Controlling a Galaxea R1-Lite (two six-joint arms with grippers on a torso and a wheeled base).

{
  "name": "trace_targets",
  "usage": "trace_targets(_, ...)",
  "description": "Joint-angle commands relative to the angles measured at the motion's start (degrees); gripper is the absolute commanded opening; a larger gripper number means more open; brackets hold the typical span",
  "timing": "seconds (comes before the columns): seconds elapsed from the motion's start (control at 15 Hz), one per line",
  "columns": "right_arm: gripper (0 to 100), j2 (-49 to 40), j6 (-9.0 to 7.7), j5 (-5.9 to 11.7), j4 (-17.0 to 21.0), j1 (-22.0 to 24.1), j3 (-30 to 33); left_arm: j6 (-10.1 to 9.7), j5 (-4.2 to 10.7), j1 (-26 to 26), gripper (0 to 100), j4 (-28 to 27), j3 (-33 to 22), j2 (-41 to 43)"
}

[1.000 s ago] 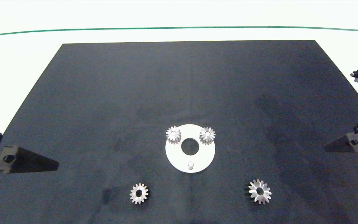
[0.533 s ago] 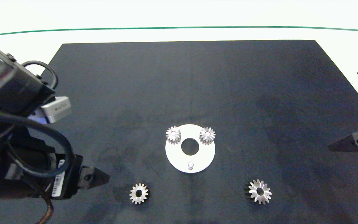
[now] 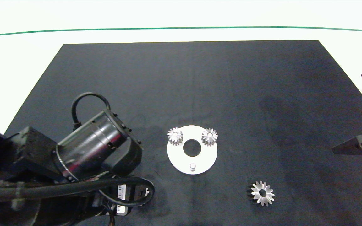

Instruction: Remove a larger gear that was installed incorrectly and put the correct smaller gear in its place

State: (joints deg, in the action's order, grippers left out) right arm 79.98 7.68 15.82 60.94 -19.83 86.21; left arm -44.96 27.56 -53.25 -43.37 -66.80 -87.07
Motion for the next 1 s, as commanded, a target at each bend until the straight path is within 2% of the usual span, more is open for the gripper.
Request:
trace_targets(0.07,100,-0.09,0.05,0.08,0.23,-0.12,-0.08,-1.36,0.30,-0.54,100,0.04,-0.08,-4.78)
trace_targets(0.13,100,-0.09,0.05,0.08,0.23,-0.12,-0.08,-1.45,0.30,-0.54,100,0.04,-0.17,-5.04)
trace_targets(0.4,100,-0.53,-0.30,0.08,0.23,-0.12,-0.08,-4.79,0.30,-0.98,100,0.22,-1.84,-7.68)
trace_targets(0.53,100,-0.53,-0.30,0.08,0.23,-0.20,-0.17,-5.67,0.30,-1.07,100,0.48,-2.28,-8.38)
trace_targets(1.0,100,-0.44,-0.30,-0.09,0.23,-0.20,-0.61,-5.58,0.12,-0.98,100,3.65,-0.87,-8.56)
